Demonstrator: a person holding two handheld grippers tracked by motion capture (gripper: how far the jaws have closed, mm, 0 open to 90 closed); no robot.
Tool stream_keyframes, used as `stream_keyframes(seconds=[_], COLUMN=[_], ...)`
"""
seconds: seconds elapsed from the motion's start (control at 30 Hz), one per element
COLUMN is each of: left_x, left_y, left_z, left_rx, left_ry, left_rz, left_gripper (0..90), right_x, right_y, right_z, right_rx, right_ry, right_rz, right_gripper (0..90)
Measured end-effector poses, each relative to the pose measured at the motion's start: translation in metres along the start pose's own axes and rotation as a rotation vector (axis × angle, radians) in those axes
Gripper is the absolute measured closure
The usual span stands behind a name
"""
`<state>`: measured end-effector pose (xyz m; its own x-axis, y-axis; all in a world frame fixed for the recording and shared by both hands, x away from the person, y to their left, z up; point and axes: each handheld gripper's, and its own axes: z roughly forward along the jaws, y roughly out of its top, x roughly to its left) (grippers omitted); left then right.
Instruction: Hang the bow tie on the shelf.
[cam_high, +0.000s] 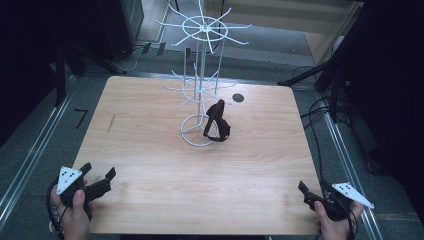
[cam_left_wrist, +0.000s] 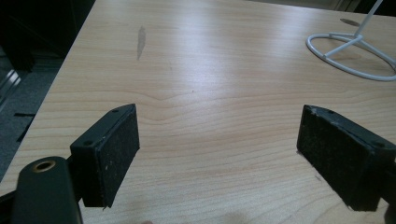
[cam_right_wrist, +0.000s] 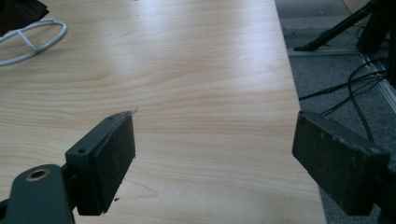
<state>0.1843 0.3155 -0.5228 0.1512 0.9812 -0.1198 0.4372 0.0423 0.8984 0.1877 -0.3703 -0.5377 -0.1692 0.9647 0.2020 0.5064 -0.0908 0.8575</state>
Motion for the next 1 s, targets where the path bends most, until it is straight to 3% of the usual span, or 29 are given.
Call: stream_keyframes(seconds=[0.5, 1.0], left_x=[0.0, 0.001], left_y=[0.0, 0.0], left_z=[0.0, 0.0], left_rx=[0.002, 0.003], left_ry=[-0.001, -0.004], left_rz=[-0.002, -0.003], left_gripper=[13.9, 13.9], right_x=[-0.023, -0.026], right_y=[-0.015, -0.018], right_z=[-0.008, -0.011], right_rx=[0.005, -0.012], right_ry=[-0.051, -0.057], right_rz=[0.048, 0.095], right_gripper=[14.0, 14.1])
